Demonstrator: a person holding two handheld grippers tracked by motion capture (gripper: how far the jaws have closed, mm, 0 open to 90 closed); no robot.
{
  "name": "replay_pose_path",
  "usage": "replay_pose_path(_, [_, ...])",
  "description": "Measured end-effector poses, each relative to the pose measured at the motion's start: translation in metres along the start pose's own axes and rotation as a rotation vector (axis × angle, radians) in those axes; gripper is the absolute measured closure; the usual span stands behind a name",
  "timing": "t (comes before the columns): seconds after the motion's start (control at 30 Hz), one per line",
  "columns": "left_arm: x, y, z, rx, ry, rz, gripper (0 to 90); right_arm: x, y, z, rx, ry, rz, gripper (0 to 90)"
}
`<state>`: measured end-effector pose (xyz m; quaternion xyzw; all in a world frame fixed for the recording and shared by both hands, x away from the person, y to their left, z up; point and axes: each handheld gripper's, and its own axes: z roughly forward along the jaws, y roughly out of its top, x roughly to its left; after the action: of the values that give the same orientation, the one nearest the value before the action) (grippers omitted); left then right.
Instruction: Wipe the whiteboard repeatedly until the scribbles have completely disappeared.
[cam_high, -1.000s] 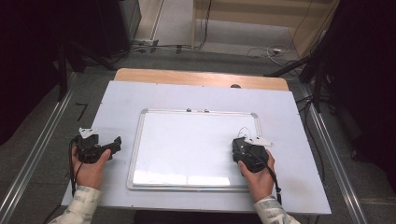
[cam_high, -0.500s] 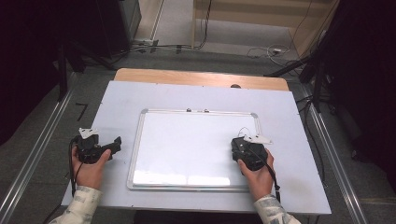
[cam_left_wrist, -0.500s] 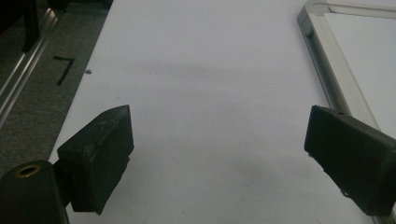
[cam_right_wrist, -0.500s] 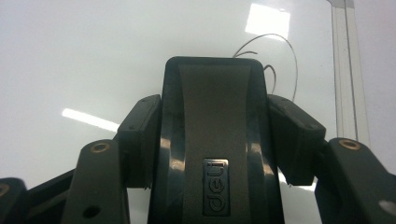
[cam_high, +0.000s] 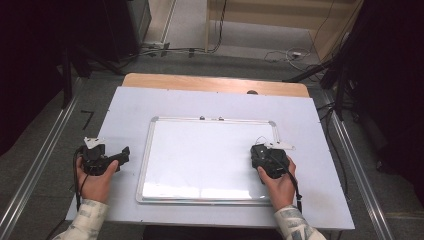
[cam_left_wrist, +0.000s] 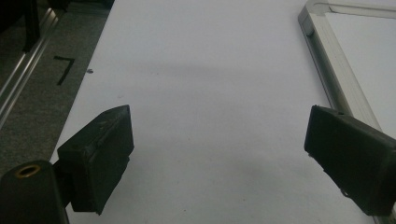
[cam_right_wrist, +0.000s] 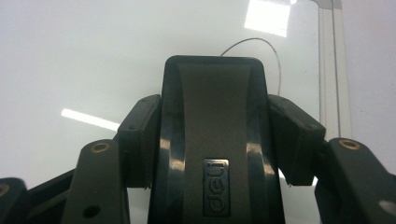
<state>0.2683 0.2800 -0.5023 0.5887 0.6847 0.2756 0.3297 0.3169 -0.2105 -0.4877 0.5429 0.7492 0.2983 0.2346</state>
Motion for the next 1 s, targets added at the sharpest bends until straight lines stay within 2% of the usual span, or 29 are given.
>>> replay_pose_path(0.6, [0.000, -0.001, 0.000, 0.000, 0.001, -0.001, 8.9, -0.020, 0.011, 0.010, 0.012, -0.036, 0.041, 38.5])
replay_pose_path(0.77, [0.000, 0.000, 0.000, 0.001, 0.001, 0.001, 8.8, -0.018, 0.010, 0.009, 0.010, -0.051, 0.031, 38.6])
replay_pose_path(1.0, [-0.001, 0.000, 0.001, 0.003, 0.002, 0.005, 8.8, -0.011, 0.006, 0.006, 0.011, -0.040, 0.007, 38.6])
